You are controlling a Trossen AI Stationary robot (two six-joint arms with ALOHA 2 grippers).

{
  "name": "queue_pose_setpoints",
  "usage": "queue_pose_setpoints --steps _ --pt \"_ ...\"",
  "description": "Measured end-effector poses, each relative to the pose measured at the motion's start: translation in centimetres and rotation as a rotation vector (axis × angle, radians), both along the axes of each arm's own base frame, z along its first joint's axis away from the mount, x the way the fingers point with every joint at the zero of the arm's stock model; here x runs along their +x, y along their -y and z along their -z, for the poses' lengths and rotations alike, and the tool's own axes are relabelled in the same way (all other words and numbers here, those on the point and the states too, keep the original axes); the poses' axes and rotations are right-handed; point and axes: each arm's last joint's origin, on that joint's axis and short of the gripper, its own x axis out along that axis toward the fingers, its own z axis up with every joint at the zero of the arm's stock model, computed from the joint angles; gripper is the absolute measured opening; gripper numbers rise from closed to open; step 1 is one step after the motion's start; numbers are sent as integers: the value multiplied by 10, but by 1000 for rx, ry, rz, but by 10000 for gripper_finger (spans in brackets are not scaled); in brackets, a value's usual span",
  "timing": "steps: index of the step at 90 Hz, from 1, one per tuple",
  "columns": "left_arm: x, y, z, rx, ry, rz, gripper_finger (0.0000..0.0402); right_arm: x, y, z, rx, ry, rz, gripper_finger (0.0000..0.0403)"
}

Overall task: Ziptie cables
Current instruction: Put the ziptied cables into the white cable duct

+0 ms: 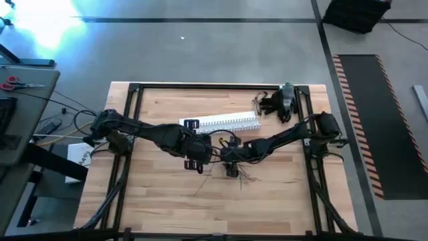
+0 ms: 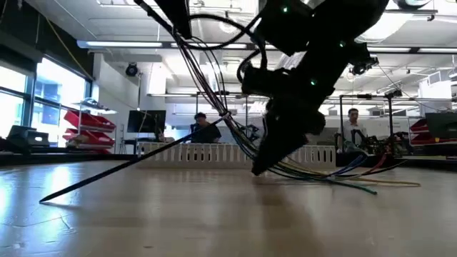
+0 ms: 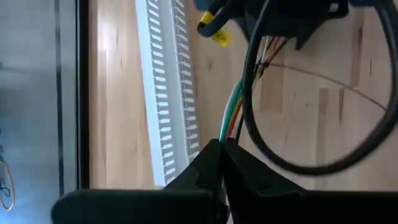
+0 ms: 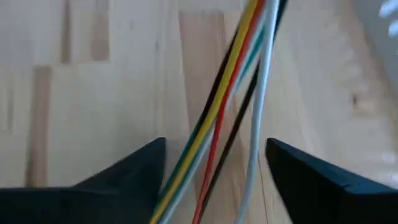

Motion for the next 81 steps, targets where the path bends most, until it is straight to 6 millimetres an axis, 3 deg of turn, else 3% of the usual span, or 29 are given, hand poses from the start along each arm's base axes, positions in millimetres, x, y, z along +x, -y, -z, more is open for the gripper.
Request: queue_pose_setpoints --steps 13,18,26,34,53,67,81 --pt "-2 -1 1 -3 -13 -28 0 -6 -1 0 -5 -65 -18 54" --pt "-3 -1 1 -7 -10 -43 0 -12 0 -3 -20 -109 -33 19" --pt "-3 -1 2 -10 -10 -56 0 -26 5 -17 -58 -185 -24 13" --pt "-3 -5 6 0 -18 -73 0 -43 16 -45 -134 -222 -19 3" --pt "7 -36 30 75 -46 -95 0 -71 71 -95 -242 -217 36 1" --pt "10 -70 56 101 -112 -98 0 -78 113 -100 -265 -238 71 0" --pt "8 -102 87 74 -164 -75 0 -74 142 -91 -229 -226 60 0"
